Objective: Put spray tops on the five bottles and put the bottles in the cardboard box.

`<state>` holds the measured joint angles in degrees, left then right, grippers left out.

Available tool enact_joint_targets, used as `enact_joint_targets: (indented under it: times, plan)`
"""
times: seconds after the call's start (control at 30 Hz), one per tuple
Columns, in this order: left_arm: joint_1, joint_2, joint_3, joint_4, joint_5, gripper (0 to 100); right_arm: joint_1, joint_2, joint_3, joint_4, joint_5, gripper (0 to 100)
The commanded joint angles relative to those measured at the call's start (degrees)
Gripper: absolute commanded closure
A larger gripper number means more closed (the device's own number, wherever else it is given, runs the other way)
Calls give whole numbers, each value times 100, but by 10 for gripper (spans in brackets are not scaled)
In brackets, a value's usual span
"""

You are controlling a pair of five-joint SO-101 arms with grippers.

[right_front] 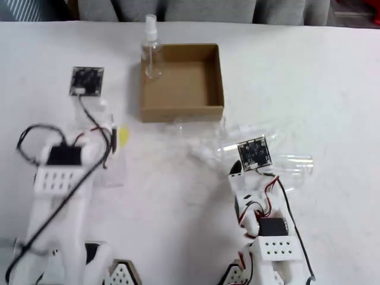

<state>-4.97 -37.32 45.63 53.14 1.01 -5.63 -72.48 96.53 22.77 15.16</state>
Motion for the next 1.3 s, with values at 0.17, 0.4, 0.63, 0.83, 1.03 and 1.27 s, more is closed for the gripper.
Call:
enact_joint_targets:
  times: [0.17, 0.4, 0.63, 0.83, 1.03, 1.27]
  plan:
    - [-13, -2677, 774, -642, 914, 980, -57, -31, -9, 268, -18, 981]
    - [-66, -4084, 2136, -1371, 510, 980, -57, -31, 9, 251, -18, 981]
    - [-48, -6105, 3516, -1793, -695, 980, -57, -31, 26, 242, -18, 981]
    - [-66, -6721, 4466, -2303, -677, 980, -57, -31, 26, 242, -18, 981]
    - [-57, -6703, 5134, -3587, -677, 980, -57, -31, 26, 242, -18, 981]
    - [-13, -6703, 5134, -3640, -677, 980, -57, -31, 26, 242, -18, 981]
